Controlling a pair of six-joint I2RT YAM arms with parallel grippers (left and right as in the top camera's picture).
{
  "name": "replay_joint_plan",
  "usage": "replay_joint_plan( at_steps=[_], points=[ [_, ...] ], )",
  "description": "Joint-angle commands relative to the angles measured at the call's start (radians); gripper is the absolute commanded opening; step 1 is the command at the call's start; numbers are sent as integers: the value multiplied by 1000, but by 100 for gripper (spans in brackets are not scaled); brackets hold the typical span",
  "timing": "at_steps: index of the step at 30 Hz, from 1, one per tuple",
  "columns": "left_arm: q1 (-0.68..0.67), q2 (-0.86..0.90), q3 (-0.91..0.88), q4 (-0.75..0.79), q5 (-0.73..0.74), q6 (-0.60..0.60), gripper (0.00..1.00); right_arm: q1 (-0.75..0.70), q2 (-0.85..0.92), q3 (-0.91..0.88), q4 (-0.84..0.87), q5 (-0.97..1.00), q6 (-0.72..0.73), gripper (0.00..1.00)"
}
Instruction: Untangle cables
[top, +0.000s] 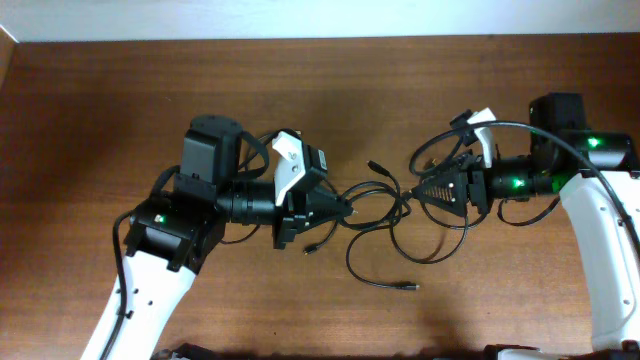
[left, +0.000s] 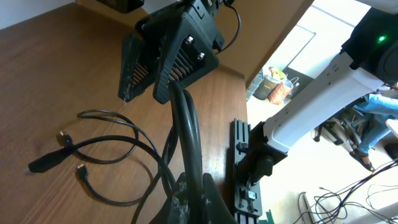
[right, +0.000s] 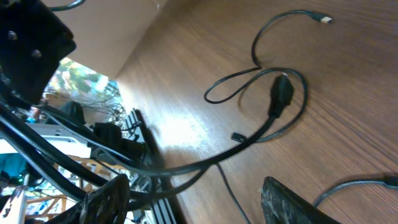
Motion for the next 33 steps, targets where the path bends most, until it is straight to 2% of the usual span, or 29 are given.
replay_joint_plan(
  at_steps=[1, 5, 10, 16, 19, 24, 29, 32, 33],
  points=[
    [1, -8, 5, 17, 31, 23, 0, 56, 2, 17, 3, -37, -16, 66],
    [1, -8, 5, 26, 19, 21, 0, 134, 2, 17, 1, 5, -31, 66],
    [2, -8, 5, 26, -188, -68, 0, 136, 2, 17, -17, 3, -31, 66],
    [2, -8, 5, 27, -214, -68, 0, 136, 2, 17, -20, 4, -31, 66],
    [2, -8, 5, 27, -277, -76, 0, 136, 2, 17, -20, 4, -31, 66],
    [2, -8, 5, 35, -259, -80, 0, 137, 2, 17, -20, 3, -31, 66],
    [1, -8, 5, 80, -63, -82, 0, 157, 2, 17, -11, 4, -31, 67],
    [1, -8, 5, 24, -100, -13, 0, 150, 2, 17, 4, 3, -31, 67],
    [1, -8, 5, -13, -153, 21, 0, 141, 2, 17, 3, -2, -31, 67]
  ],
)
